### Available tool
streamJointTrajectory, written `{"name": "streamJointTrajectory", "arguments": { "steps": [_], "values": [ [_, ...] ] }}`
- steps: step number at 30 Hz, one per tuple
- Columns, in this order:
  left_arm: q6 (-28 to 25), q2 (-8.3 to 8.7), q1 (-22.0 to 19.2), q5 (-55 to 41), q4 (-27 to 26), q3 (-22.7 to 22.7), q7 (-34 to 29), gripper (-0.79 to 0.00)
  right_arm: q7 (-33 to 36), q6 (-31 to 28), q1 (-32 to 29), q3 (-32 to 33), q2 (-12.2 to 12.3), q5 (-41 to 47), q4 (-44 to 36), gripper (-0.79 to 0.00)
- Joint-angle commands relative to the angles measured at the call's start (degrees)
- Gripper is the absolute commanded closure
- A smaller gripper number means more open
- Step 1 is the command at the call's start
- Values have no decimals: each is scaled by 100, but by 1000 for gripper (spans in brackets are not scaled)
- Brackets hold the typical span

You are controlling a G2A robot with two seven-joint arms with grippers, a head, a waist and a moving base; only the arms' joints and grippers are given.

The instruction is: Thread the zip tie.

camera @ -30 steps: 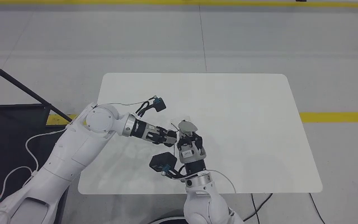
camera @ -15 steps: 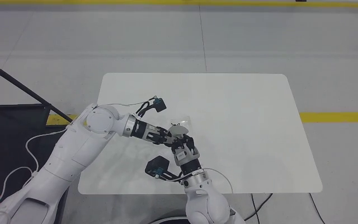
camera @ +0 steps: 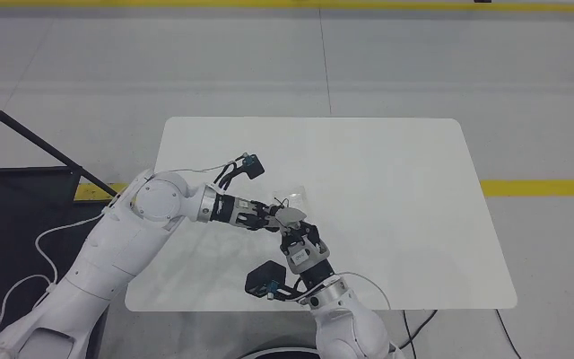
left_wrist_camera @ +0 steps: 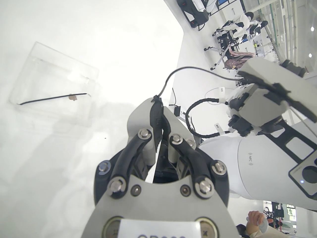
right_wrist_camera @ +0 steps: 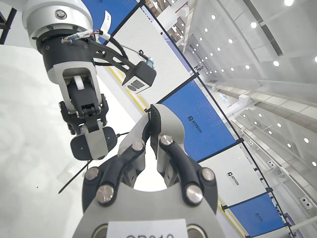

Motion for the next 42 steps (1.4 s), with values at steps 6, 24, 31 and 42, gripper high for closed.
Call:
{"name": "streamJointTrajectory", "arguments": {
  "steps": [6, 24, 31, 42],
  "values": [
    [53, 45, 296, 640, -353, -161, 622, 0, -153, -246, -41, 56, 36, 53, -75, 0],
    [533, 167, 1178, 2510, -1417, -677, 2087, 0, -530, -592, -154, 202, 145, 93, -193, 0],
    [654, 172, 1432, 3059, -1709, -753, 2527, 0, -384, -580, -113, 176, 151, 67, -173, 0],
    [797, 172, 1761, 3651, -2059, -828, 2869, 0, -40, -367, 29, 26, 121, -67, -56, 0]
  ]
}}
